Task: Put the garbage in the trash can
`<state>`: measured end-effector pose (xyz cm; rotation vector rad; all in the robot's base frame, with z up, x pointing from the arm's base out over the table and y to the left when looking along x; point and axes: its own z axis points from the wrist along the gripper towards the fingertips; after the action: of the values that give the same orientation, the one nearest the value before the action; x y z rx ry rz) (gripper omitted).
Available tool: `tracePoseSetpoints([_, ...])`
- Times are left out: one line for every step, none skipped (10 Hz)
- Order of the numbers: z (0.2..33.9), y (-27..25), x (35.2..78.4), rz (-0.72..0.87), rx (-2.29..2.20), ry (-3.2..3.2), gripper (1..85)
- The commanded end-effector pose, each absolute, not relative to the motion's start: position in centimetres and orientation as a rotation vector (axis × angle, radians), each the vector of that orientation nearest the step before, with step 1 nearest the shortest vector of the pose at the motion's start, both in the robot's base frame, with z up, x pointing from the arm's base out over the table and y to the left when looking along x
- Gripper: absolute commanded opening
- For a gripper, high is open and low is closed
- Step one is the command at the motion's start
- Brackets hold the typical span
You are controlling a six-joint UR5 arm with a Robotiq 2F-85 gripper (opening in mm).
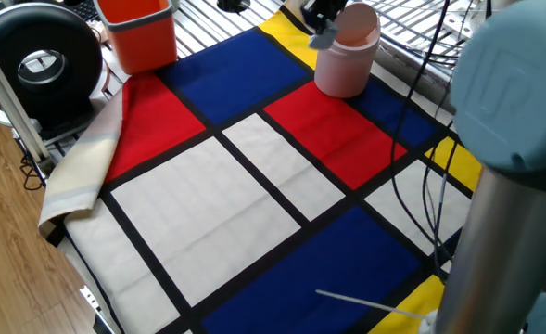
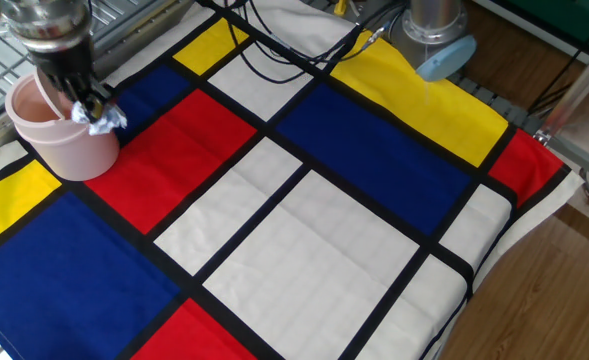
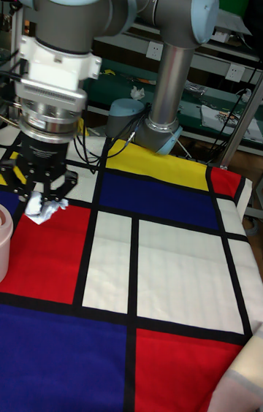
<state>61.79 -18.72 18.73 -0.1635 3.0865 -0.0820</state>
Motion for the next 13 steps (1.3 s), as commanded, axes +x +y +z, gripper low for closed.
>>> tracePoseSetpoints([19.6, -21.9, 62.0, -0.072, -0.262, 3.083, 1.0])
tracePoseSetpoints([19.6, -22.3, 62.1, -0.072, -0.276, 3.079, 1.0])
tracePoseSetpoints([19.5, -23.0, 62.2, -0.078, -0.300, 3.073, 1.0])
tracePoseSetpoints([19.2, -23.4, 62.4, -0.063, -0.325, 3.064, 1.0])
tracePoseSetpoints([18.9, -23.9, 62.6, -0.062, -0.336, 3.057, 1.0])
tracePoseSetpoints([18.8, -24.5, 62.6, -0.062, -0.343, 3.056, 1.0])
tracePoseSetpoints([19.0, -25.3, 62.6, -0.056, -0.357, 3.054, 1.0])
tracePoseSetpoints([19.1, -25.9, 62.5, -0.058, -0.364, 3.054, 1.0])
tracePoseSetpoints([18.8, -26.2, 62.3, -0.049, -0.361, 3.054, 1.0])
tracePoseSetpoints([18.3, -26.2, 62.2, -0.037, -0.364, 3.042, 1.0])
tracePoseSetpoints([17.6, -26.1, 62.4, -0.022, -0.373, 3.024, 1.0])
tracePoseSetpoints([17.1, -25.7, 62.7, 0.007, -0.378, 3.004, 1.0])
tracePoseSetpoints([16.6, -25.3, 63.0, 0.033, -0.379, 2.984, 1.0])
